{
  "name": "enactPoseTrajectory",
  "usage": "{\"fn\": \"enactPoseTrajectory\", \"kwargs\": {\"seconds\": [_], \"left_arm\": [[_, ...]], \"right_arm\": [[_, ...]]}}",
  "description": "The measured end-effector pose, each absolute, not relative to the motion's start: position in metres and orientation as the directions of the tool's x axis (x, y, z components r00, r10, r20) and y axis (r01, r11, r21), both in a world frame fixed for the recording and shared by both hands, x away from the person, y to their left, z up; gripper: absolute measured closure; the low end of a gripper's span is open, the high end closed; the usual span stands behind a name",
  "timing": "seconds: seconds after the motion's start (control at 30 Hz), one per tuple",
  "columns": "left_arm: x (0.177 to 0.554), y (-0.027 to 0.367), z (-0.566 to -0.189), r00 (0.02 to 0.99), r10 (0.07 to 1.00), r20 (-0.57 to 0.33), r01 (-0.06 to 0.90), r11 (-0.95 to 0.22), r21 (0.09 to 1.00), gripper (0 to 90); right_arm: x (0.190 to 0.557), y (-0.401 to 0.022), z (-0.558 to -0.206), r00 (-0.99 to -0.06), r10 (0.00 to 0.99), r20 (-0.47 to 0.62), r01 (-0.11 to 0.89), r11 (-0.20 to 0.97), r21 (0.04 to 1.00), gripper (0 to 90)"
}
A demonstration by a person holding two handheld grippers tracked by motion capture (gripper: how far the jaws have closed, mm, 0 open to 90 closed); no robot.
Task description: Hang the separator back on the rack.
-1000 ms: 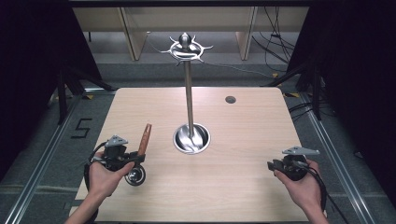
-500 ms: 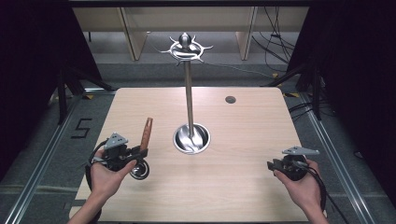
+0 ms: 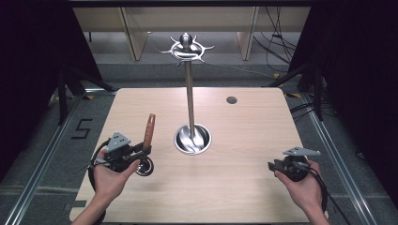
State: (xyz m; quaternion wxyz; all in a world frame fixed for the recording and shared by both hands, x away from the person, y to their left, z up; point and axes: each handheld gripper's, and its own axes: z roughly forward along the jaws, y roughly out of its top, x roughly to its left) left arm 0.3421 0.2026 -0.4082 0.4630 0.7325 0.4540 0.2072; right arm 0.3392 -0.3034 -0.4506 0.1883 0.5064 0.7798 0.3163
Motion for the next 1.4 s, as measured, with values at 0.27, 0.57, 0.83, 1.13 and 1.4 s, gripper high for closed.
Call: {"fn": "enactPoseTrajectory", "kwargs": {"seconds": [0.27,0.57,0.83,1.13,1.4], "left_arm": [[0.341,0.198,-0.404,0.509,0.854,-0.106,0.453,-0.16,0.877,69.4],[0.338,0.195,-0.397,0.504,0.858,-0.095,0.427,-0.152,0.891,69.4],[0.337,0.191,-0.389,0.5,0.862,-0.077,0.413,-0.159,0.897,69.4],[0.34,0.188,-0.378,0.505,0.859,-0.083,0.371,-0.129,0.92,69.4],[0.341,0.184,-0.369,0.506,0.86,-0.074,0.349,-0.126,0.929,69.4]], "right_arm": [[0.338,-0.302,-0.449,-0.394,0.918,0.05,0.686,0.257,0.68,67.5],[0.339,-0.303,-0.451,-0.409,0.912,0.028,0.67,0.279,0.688,67.1],[0.339,-0.302,-0.45,-0.399,0.916,0.048,0.681,0.261,0.684,67.0],[0.339,-0.302,-0.45,-0.398,0.916,0.046,0.68,0.261,0.685,66.9],[0.339,-0.303,-0.45,-0.397,0.917,0.046,0.681,0.26,0.684,66.5]]}}
